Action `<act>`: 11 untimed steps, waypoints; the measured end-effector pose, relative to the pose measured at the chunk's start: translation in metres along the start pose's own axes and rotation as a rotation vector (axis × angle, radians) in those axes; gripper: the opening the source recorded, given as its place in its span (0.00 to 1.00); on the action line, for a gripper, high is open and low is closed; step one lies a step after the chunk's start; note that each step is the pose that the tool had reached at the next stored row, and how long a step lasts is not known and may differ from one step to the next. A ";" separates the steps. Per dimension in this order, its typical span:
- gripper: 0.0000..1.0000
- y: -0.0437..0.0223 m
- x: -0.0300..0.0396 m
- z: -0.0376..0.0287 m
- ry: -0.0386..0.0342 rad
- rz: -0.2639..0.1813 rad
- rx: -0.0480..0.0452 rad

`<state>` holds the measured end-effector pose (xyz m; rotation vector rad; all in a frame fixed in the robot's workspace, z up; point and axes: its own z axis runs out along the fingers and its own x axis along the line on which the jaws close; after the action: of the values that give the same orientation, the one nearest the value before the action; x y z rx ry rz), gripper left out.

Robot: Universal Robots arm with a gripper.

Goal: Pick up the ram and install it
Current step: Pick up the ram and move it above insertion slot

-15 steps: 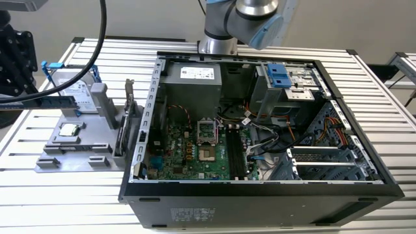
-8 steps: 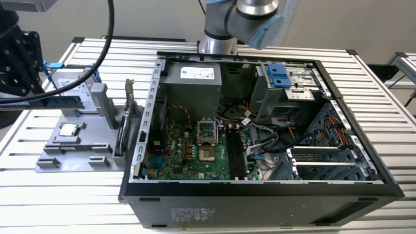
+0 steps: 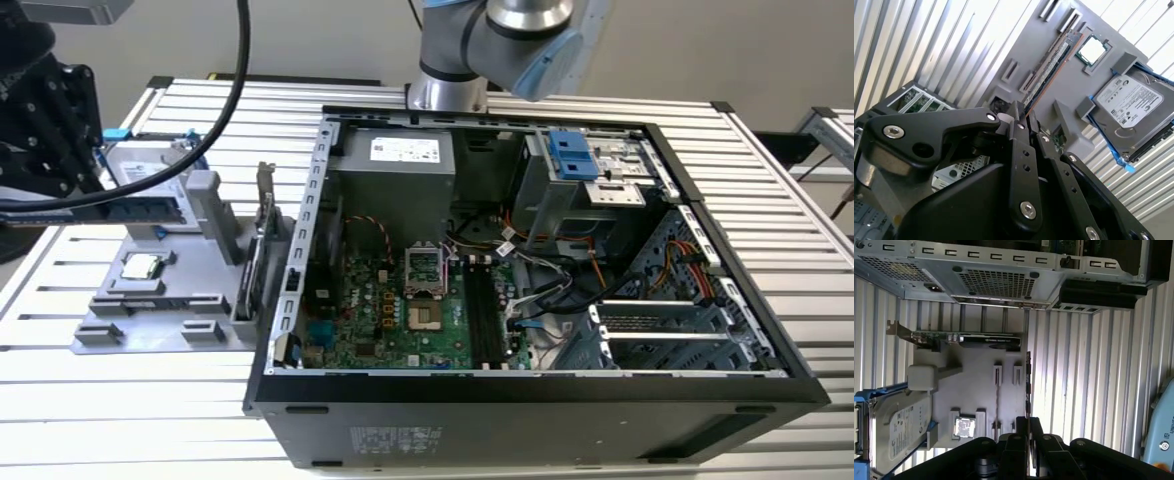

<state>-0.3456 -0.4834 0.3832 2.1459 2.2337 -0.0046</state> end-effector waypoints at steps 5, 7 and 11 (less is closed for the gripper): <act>0.00 0.0060 -0.0002 0.0002 0.0001 0.000 0.0000; 0.00 0.0085 -0.0003 0.0003 0.0000 0.000 -0.0001; 0.00 0.0131 -0.0005 0.0004 0.0000 0.000 0.0000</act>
<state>-0.3325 -0.4834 0.3832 2.1458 2.2338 -0.0046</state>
